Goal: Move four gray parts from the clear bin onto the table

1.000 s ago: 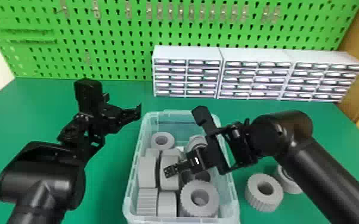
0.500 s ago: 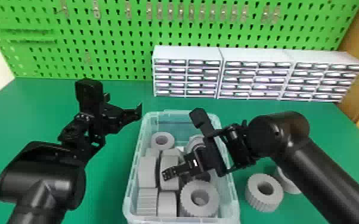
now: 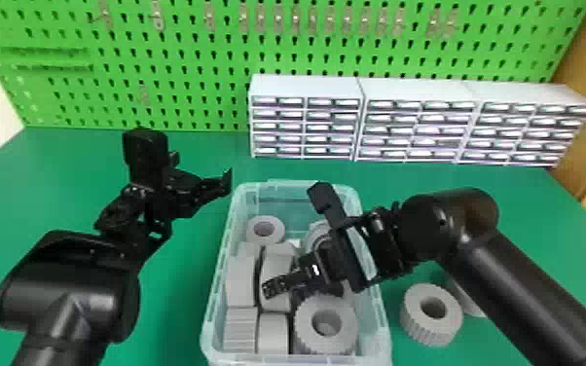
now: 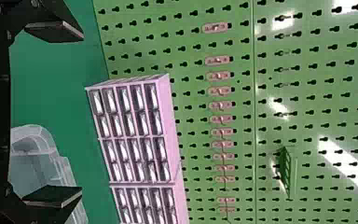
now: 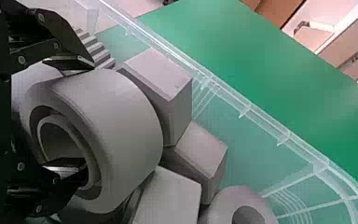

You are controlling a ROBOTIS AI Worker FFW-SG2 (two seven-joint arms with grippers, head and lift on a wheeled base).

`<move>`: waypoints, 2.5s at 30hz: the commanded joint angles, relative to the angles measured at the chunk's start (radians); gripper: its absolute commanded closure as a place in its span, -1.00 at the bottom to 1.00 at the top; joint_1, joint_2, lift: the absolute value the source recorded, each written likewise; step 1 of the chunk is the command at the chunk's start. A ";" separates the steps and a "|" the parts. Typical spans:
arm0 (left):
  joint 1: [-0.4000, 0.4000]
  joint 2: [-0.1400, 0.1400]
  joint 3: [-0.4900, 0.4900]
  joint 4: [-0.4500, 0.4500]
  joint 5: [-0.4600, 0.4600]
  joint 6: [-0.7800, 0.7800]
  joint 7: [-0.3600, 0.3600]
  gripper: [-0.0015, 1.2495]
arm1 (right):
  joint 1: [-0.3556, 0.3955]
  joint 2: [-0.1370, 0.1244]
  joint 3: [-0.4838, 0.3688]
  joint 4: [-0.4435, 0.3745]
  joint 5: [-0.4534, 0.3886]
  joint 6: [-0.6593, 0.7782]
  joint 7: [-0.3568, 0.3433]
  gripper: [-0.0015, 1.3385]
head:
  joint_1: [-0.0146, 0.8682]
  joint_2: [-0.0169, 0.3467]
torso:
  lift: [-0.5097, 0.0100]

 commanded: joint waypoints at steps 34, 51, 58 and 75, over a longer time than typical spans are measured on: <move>0.000 -0.002 0.003 0.000 -0.014 0.002 -0.022 -0.80 | 0.014 0.005 0.012 -0.054 0.072 -0.096 0.022 0.79 | 0.59 -0.76 | 0.77; -0.002 -0.005 0.006 0.000 -0.020 0.004 -0.023 -0.80 | 0.020 0.017 -0.037 -0.090 0.113 -0.080 0.022 0.79 | 0.59 -0.76 | 0.77; -0.002 -0.006 0.012 0.000 -0.020 0.004 -0.022 -0.80 | 0.041 0.030 -0.126 -0.133 0.159 -0.046 0.022 0.79 | 0.59 -0.76 | 0.77; 0.004 -0.009 0.029 -0.002 -0.025 0.000 -0.022 -0.80 | 0.094 0.040 -0.376 -0.244 0.250 0.002 0.022 0.79 | 0.59 -0.76 | 0.77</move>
